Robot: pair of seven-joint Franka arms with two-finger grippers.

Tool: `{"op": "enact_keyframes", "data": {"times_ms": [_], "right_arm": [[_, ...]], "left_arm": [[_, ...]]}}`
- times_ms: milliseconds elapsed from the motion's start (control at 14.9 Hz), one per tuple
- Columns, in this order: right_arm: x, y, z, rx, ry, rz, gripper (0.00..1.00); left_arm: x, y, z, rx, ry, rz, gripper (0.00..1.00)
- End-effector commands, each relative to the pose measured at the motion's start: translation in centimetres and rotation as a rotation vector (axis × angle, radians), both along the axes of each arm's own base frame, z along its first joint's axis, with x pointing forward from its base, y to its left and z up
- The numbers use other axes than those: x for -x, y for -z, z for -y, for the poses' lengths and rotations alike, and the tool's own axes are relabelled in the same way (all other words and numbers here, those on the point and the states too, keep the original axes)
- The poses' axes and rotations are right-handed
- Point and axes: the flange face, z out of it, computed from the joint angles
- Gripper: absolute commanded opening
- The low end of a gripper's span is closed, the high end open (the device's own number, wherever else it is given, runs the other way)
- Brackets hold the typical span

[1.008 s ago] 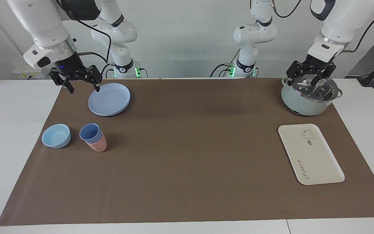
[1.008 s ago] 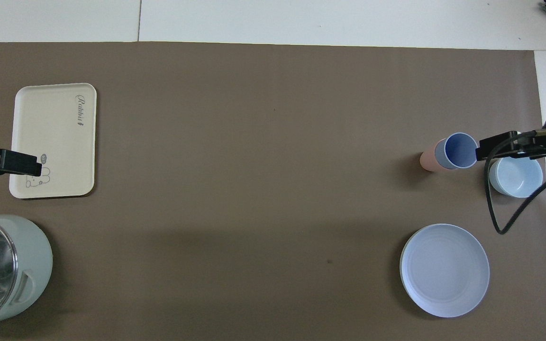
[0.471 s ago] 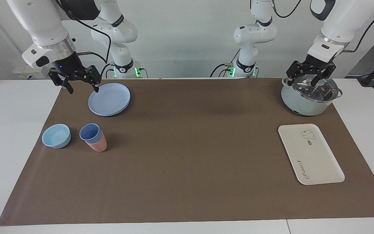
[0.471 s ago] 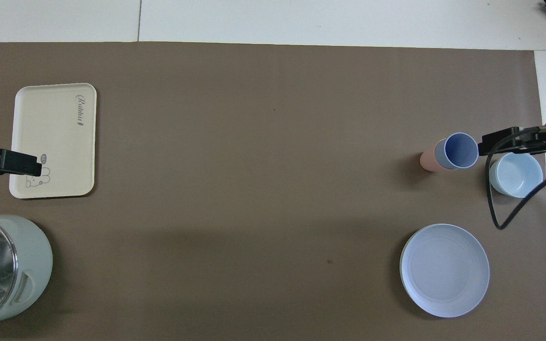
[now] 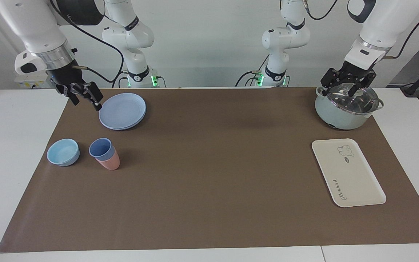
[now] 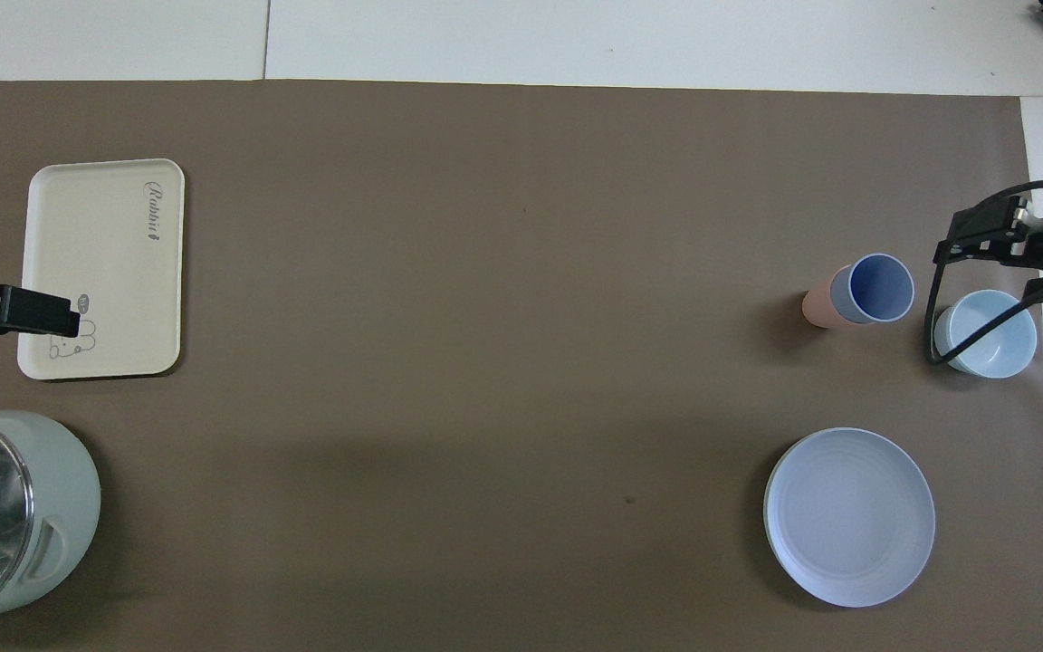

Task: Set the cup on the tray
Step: 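Move the right gripper over the nested blue and pink cups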

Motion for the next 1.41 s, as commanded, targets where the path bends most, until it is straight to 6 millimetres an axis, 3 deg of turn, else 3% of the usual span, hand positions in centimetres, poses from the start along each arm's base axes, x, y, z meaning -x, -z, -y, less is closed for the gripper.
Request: {"op": "enact_keyframes", "data": {"times_ms": [0,134,403,538,739,874,941,1210,1345], "right_arm": [[-1.5,2.5,4.4,-0.064,0.173,0.0,0.94],[-2.5,4.0,5.0,-0.068,0.258,-0.01,0.94],[-6.0,10.7,8.4,-0.146,0.378,-0.088,0.94],[-7.6,12.8,9.3,-0.144,0.402,-0.063,0.94],[-8.5,17.4,11.8,-0.193,0.498,-0.113,0.94],[-9.0,19.9,12.2,-0.205,0.523,-0.144,0.94],[-9.0,20.5,12.4,-0.213,0.568,-0.155,0.94],[-8.7,26.2,15.2,-0.303,0.696,-0.255,0.94],[-8.9,27.1,14.5,-0.333,0.709,-0.275,0.94]], "left_arm": [[0.8,-0.1,-0.2,0.0,-0.015,0.005,1.0],[0.8,-0.1,-0.2,0.0,-0.015,0.005,1.0],[0.8,-0.1,-0.2,0.0,-0.015,0.005,1.0],[0.8,-0.1,-0.2,0.0,-0.015,0.005,1.0],[0.8,-0.1,-0.2,0.0,-0.015,0.005,1.0],[0.8,-0.1,-0.2,0.0,-0.015,0.005,1.0],[0.8,-0.1,-0.2,0.0,-0.015,0.005,1.0],[0.8,-0.1,-0.2,0.0,-0.015,0.005,1.0],[1.0,0.1,-0.2,-0.001,-0.015,-0.006,1.0]]}}
